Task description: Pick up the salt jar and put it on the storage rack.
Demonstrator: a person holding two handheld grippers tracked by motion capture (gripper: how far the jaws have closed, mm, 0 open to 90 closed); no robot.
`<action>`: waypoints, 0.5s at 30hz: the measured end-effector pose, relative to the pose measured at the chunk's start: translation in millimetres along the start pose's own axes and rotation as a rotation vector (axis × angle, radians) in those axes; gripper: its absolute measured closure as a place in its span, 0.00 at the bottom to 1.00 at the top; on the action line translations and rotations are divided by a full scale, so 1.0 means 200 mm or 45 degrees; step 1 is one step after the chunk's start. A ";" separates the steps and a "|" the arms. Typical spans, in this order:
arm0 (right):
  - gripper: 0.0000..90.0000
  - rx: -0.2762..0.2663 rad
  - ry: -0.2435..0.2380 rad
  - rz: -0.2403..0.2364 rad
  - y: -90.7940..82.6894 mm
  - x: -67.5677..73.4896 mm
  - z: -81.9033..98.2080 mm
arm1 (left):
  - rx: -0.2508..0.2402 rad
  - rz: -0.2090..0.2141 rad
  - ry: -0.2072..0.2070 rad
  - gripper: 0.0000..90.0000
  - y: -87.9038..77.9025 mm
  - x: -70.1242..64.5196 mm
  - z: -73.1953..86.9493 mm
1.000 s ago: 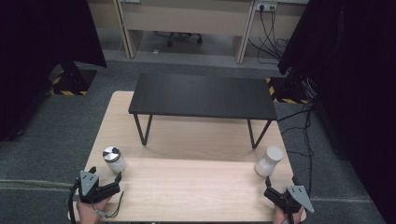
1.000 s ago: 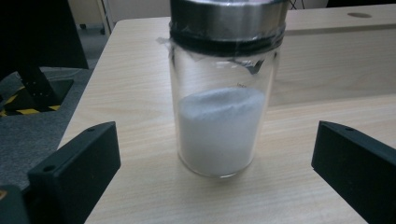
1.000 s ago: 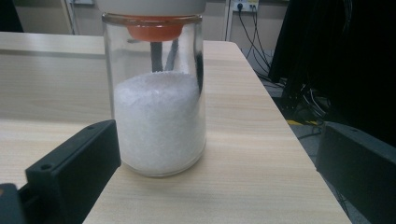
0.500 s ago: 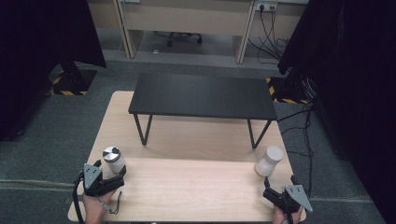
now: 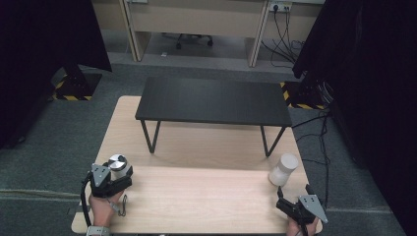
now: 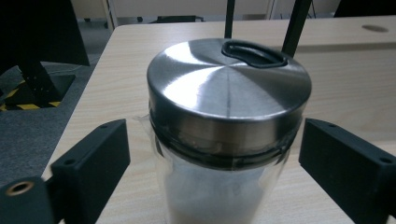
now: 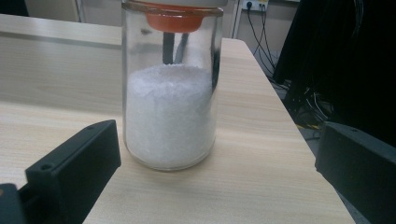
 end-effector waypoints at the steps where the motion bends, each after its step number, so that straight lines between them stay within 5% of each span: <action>1: 0.00 -0.001 0.000 0.002 0.00 0.00 0.00 | 0.005 -0.002 -0.003 0.11 0.00 0.00 0.00; 15: 0.00 0.008 -0.025 0.001 0.00 0.01 0.00 | 0.039 0.003 -0.029 0.21 0.05 0.01 -0.02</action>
Point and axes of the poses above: each handheld gripper's, and its own axes: y roughly forward along the jaws, z roughly out of its underside, x roughly to its left, the point moved 1 cm from there along y, roughly forward along the jaws, and after that the axes turned 2 degrees about y, right-handed, at the moved point
